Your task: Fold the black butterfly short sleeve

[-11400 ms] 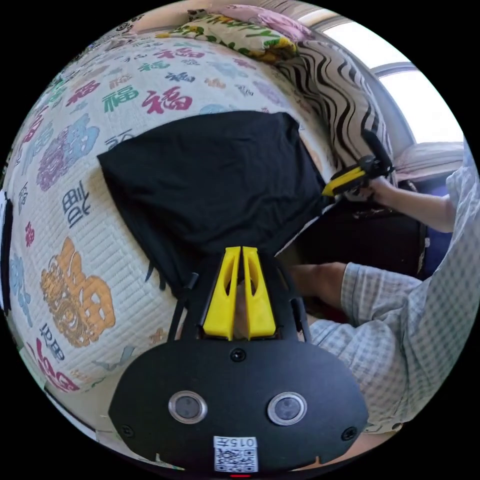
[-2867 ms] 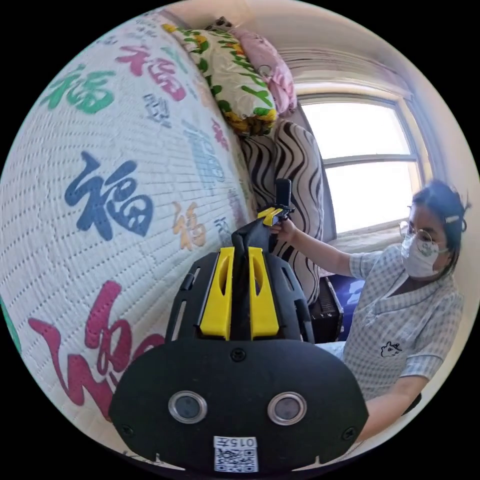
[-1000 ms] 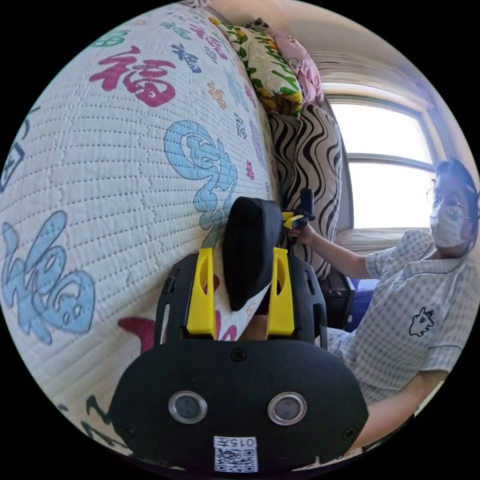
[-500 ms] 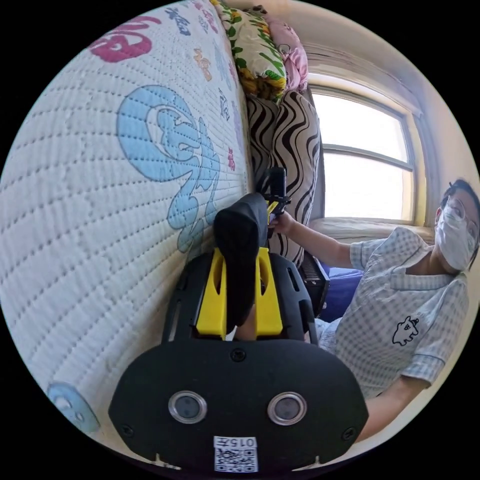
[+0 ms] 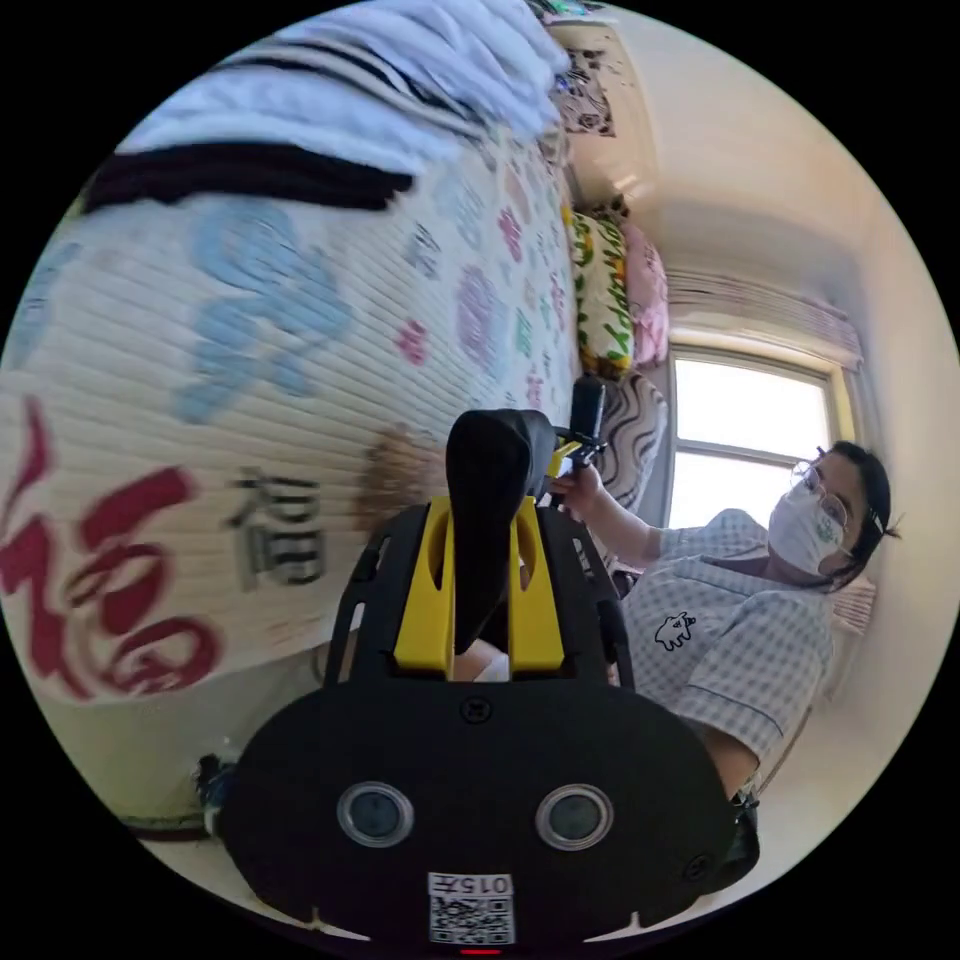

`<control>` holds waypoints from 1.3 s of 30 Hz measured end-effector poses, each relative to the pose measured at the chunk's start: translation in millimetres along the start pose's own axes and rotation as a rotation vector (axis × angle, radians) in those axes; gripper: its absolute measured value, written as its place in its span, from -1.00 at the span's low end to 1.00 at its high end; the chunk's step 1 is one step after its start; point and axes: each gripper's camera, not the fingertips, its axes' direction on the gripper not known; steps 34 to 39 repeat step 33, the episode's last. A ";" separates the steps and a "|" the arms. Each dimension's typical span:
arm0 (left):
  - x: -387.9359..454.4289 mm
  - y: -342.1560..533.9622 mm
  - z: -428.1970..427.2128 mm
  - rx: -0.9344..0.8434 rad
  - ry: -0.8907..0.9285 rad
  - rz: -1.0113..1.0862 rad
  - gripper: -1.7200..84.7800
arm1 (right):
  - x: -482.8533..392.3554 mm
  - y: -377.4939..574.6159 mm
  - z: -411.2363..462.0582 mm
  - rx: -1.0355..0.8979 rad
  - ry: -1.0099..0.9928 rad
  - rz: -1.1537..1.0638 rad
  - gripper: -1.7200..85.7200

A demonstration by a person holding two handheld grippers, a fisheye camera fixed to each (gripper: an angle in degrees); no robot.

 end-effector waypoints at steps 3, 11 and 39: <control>-10.8 4.5 -83.3 -0.035 -0.131 -0.044 -0.78 | 15.3 -59.4 82.7 0.012 -0.008 0.040 -0.84; -55.7 7.2 -149.5 -0.167 -0.124 -0.121 -0.77 | 58.8 -129.4 209.9 0.074 0.222 0.194 -0.83; 144.4 15.9 -177.5 0.294 -0.483 0.273 -0.71 | -102.1 -286.9 189.2 0.100 0.855 -0.249 -0.78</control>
